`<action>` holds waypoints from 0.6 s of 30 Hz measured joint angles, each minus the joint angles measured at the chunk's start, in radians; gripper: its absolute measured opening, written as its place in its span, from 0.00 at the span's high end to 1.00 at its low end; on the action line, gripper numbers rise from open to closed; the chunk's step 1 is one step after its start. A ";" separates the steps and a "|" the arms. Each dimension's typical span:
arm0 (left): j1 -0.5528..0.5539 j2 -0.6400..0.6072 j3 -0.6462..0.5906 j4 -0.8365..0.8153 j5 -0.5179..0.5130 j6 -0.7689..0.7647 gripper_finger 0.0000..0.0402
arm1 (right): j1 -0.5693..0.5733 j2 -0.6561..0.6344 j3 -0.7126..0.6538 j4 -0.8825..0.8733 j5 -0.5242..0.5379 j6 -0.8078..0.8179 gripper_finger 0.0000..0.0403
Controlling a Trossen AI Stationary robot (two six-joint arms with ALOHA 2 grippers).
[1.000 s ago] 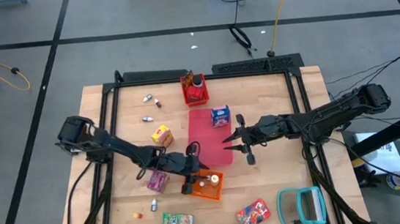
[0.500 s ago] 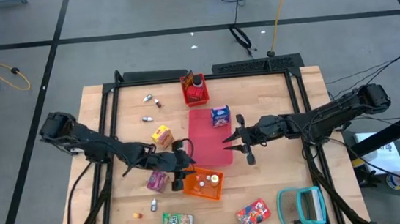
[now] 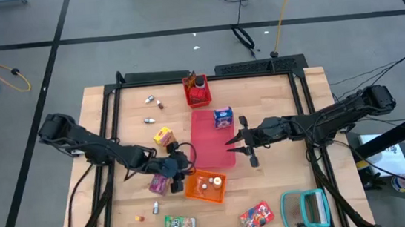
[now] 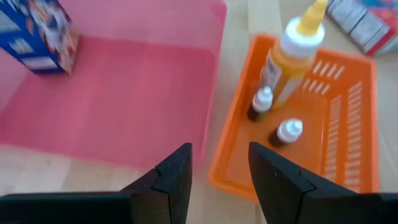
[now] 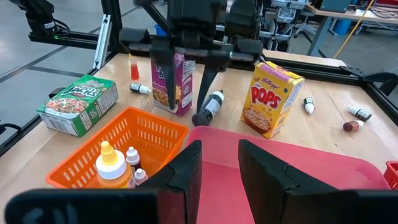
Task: Pick & Place Kitchen Items
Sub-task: Put the big black food coloring bottle into the orange bin
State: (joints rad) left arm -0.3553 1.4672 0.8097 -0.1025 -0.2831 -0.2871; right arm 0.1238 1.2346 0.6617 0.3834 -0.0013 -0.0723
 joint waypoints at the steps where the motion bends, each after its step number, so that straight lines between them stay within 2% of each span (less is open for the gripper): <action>1: 0.000 -0.007 0.000 0.003 -0.002 0.009 0.60 | 0.000 0.000 0.000 0.000 0.000 0.000 0.75; 4: 0.000 -0.012 0.000 -0.017 -0.018 0.008 0.60 | 0.000 0.000 0.000 0.000 0.000 0.000 0.75; 11: -0.018 -0.104 -0.002 -0.335 -0.172 -0.150 0.60 | 0.000 0.000 0.000 0.000 0.000 0.000 0.75; 18: -0.019 -0.179 0.000 -0.451 -0.161 -0.215 0.61 | 0.000 0.000 0.000 0.001 0.000 0.000 0.75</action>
State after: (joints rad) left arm -0.3744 1.2880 0.8097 -0.5540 -0.4436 -0.5022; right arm 0.1242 1.2346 0.6617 0.3841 -0.0014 -0.0723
